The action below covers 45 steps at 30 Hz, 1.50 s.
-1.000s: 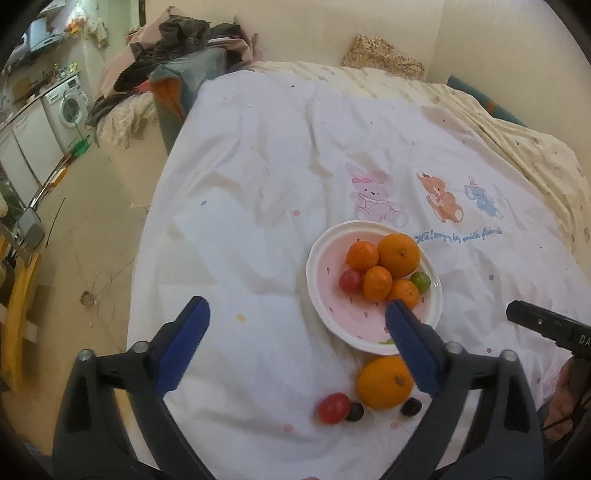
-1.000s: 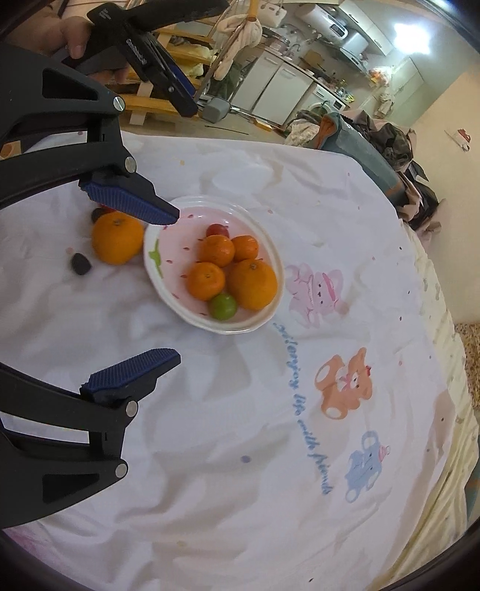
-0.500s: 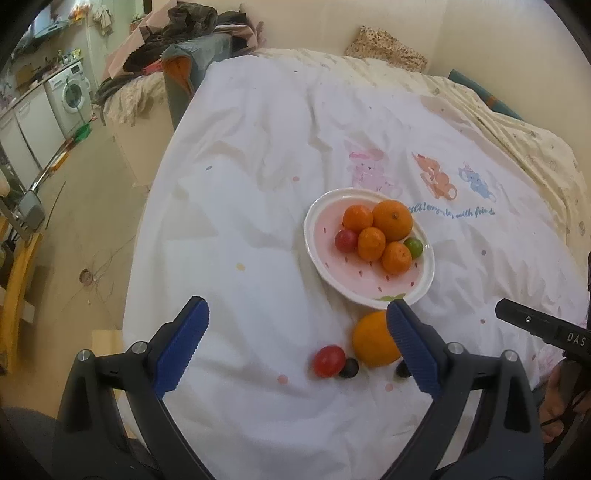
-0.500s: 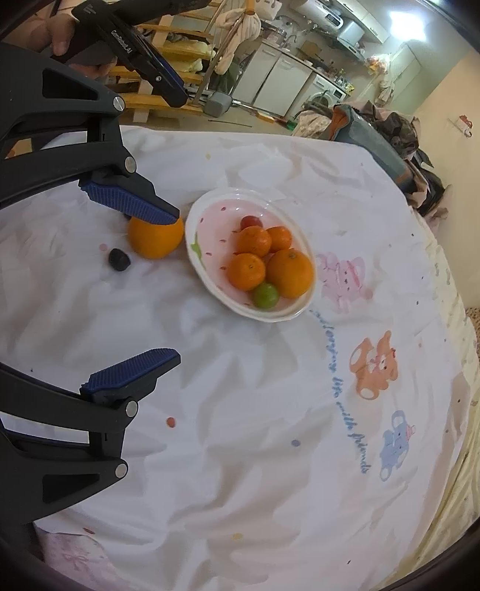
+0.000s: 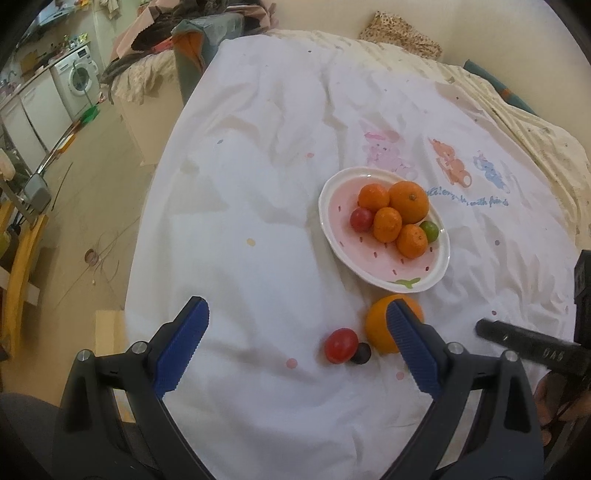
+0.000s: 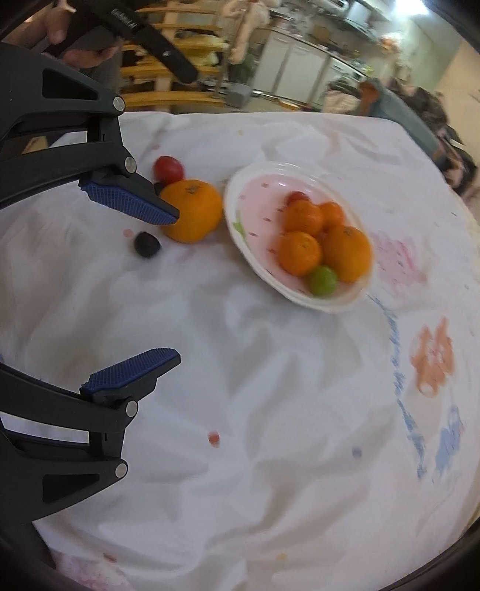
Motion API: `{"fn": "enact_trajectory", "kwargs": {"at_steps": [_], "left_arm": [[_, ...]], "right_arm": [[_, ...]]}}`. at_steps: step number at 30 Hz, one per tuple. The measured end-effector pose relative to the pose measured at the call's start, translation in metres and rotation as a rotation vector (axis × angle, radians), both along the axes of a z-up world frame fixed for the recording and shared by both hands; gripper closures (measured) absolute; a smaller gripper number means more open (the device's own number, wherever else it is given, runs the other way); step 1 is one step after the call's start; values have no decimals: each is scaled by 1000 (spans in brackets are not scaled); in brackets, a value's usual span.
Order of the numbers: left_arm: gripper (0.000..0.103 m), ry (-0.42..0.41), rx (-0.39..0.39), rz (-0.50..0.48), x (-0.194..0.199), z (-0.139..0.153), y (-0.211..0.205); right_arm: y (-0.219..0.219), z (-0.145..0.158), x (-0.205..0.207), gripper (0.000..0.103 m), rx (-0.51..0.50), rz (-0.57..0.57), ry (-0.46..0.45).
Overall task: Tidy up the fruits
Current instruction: 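Withdraw both open grippers from the plate toward the remaining fruit, then close the right gripper around a dark plum and lift it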
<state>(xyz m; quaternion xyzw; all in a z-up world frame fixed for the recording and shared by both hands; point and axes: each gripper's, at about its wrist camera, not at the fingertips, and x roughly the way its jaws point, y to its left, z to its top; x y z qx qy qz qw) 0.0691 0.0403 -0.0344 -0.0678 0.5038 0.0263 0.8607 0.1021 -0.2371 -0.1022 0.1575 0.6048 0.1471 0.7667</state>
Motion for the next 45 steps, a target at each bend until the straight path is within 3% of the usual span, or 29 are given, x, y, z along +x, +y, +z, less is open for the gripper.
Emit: {"fn": "enact_trajectory", "kwargs": {"at_steps": [3,7,14,16,19,28,36,45], "left_arm": [[8,19,-19,9,1,-4,3],[8,23,18,12,-1,-5,4],[8,30,18,9,1,-7,5],[8,35,14,12,2,-8,5],[8,39,21,6,2,-9,2],[8,54,49,15,4,-15,2],[8,75,59,44,7,-24,7],[9,149,-6,114,13,-45,27]], "right_arm": [[26,-8,-1,41,-53,89,-2],[60,-21,-2,44,-128,225,-17],[88,-41,-8,54,-224,341,-17],[90,-41,-8,76,-215,355,-19],[89,-40,-9,77,-211,366,-18],[55,-9,-11,78,-102,267,-65],[13,44,-10,78,101,96,-218],[-2,58,-2,78,176,27,-250]]}}
